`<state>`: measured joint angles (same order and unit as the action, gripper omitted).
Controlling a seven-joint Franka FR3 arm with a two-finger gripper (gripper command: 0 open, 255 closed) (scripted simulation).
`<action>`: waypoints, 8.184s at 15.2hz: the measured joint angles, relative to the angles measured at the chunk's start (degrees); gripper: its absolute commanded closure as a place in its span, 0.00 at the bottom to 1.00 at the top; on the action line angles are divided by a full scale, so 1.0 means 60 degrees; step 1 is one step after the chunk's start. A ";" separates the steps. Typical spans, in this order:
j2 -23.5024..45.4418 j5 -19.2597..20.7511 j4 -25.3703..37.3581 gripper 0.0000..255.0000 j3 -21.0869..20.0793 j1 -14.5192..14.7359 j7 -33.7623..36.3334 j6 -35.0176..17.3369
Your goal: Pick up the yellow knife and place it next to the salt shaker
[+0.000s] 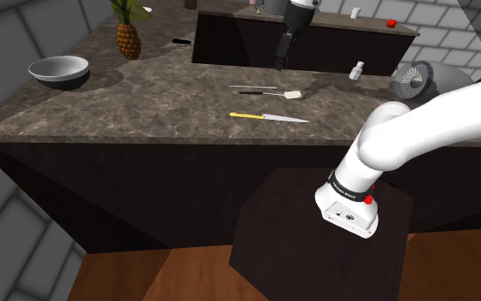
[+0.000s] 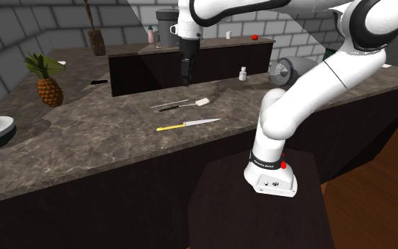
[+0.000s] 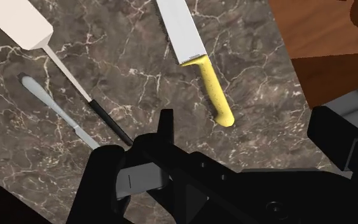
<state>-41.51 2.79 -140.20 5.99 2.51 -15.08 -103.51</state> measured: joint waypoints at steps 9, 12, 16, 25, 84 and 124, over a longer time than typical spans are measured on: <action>0.2336 -0.0520 -0.0771 0.00 0.1645 0.0677 -0.2951 -0.2056; 0.3349 -0.0905 -0.0916 0.00 0.2136 0.0976 -0.4062 -0.2761; 0.3982 -0.1186 -0.0969 0.00 0.2335 0.1150 -0.4630 -0.3234; 0.4397 -0.1404 -0.1402 0.00 0.2375 0.1262 -0.4815 -0.4051; 0.2358 0.0529 0.1617 1.00 0.4065 -0.0187 -0.6620 0.1005; 1.1181 -0.3588 0.7768 1.00 0.8690 -0.4164 -1.6640 0.1335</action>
<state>25.58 -18.74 -93.59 58.13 -22.47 -114.92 -95.50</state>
